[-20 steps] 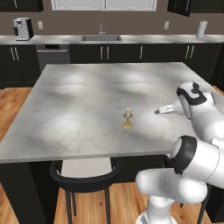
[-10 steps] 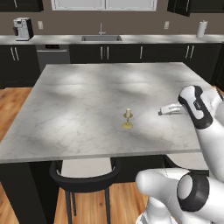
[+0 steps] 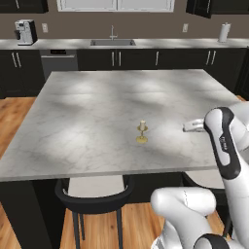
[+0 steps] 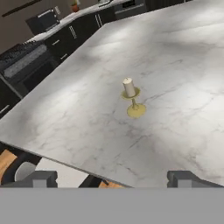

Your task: Get the candle and the beer from the cabinet and move them to the dining counter.

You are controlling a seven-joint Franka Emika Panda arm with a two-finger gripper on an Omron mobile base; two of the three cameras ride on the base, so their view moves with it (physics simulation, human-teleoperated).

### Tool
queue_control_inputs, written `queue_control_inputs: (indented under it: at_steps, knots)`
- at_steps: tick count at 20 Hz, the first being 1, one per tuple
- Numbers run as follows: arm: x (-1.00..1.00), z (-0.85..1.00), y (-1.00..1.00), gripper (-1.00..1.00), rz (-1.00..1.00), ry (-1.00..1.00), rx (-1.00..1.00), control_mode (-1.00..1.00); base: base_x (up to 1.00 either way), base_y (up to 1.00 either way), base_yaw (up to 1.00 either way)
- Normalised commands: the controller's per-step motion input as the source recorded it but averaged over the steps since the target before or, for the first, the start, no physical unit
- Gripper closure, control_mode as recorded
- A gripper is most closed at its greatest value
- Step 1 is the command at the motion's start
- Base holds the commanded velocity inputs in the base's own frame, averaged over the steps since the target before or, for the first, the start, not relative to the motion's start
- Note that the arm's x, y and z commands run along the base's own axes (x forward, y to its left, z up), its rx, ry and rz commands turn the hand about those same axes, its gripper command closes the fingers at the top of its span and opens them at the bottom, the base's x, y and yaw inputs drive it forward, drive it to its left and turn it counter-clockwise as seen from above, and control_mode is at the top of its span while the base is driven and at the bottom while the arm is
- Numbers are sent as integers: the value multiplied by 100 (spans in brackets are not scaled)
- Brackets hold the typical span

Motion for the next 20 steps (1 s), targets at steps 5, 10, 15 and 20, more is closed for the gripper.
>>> queue_control_inputs:
  at_steps: [5,10,15,20]
  knots:
    - [-47,27,-1,-100,-23,9,-1,-100,0,0,0]
    - [-47,26,-2,-100,-19,3,-3,-100,0,0,0]
    - [-45,27,-3,-100,-9,0,-7,-100,0,0,0]
    - [-45,33,0,-100,-4,0,-5,-100,0,0,0]
